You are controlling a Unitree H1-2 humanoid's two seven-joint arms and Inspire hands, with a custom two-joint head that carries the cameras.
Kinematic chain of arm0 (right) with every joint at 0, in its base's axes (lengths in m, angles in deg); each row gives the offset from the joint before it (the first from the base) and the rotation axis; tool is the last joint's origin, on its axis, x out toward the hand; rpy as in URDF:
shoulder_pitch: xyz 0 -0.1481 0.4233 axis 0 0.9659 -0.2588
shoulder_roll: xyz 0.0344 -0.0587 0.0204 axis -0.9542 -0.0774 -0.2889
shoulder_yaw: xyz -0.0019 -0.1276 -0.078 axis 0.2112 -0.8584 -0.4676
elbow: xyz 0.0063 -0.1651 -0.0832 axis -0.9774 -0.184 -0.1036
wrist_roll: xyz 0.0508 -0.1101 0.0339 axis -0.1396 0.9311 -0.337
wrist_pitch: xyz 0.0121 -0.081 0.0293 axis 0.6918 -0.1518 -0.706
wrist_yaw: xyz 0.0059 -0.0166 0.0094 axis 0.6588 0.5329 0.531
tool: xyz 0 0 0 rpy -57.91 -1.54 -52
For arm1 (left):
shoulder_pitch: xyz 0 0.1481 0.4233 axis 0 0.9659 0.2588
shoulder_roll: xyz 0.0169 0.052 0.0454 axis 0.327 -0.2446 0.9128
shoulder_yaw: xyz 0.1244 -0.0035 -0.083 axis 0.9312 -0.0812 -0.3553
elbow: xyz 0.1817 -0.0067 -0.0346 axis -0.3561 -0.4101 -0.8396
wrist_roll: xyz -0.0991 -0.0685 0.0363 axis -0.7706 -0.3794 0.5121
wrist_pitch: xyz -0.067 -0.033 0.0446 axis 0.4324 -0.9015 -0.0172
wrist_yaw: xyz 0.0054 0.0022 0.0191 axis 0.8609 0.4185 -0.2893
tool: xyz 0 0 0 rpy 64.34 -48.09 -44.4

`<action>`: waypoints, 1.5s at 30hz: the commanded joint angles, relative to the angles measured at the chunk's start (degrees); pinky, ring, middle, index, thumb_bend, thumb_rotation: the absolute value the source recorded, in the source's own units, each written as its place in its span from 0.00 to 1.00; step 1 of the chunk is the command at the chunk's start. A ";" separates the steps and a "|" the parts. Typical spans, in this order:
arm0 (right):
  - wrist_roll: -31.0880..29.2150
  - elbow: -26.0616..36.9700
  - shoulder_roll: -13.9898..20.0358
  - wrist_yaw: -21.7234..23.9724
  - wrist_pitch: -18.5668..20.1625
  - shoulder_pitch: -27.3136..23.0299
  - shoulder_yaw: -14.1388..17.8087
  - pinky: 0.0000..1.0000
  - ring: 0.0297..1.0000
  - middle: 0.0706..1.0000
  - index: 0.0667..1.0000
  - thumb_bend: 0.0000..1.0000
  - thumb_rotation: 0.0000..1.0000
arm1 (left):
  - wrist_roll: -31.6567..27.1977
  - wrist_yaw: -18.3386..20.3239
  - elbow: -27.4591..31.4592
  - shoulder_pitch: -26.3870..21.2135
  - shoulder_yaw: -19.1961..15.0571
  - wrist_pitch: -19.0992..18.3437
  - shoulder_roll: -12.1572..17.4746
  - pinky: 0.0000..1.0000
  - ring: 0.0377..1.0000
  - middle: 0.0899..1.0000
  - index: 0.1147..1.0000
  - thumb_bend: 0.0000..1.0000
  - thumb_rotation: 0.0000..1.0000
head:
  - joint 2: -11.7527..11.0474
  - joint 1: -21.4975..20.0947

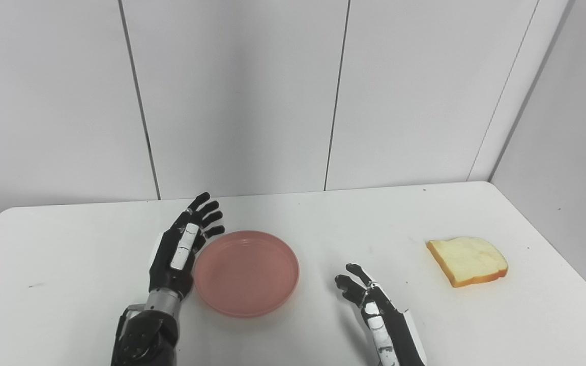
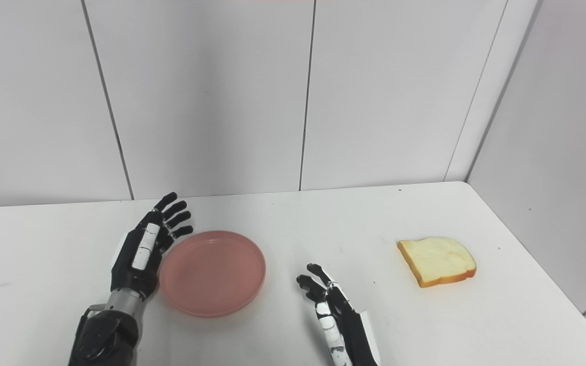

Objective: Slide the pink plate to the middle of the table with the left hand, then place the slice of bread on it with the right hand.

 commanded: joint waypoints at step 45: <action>13.54 -0.47 27.60 -2.77 1.46 -15.23 18.40 0.73 0.80 0.83 0.85 0.73 0.92 | -0.02 2.42 -12.66 -4.13 -2.88 5.06 2.87 0.71 0.80 0.78 0.77 0.96 0.69 | -1.84 -6.63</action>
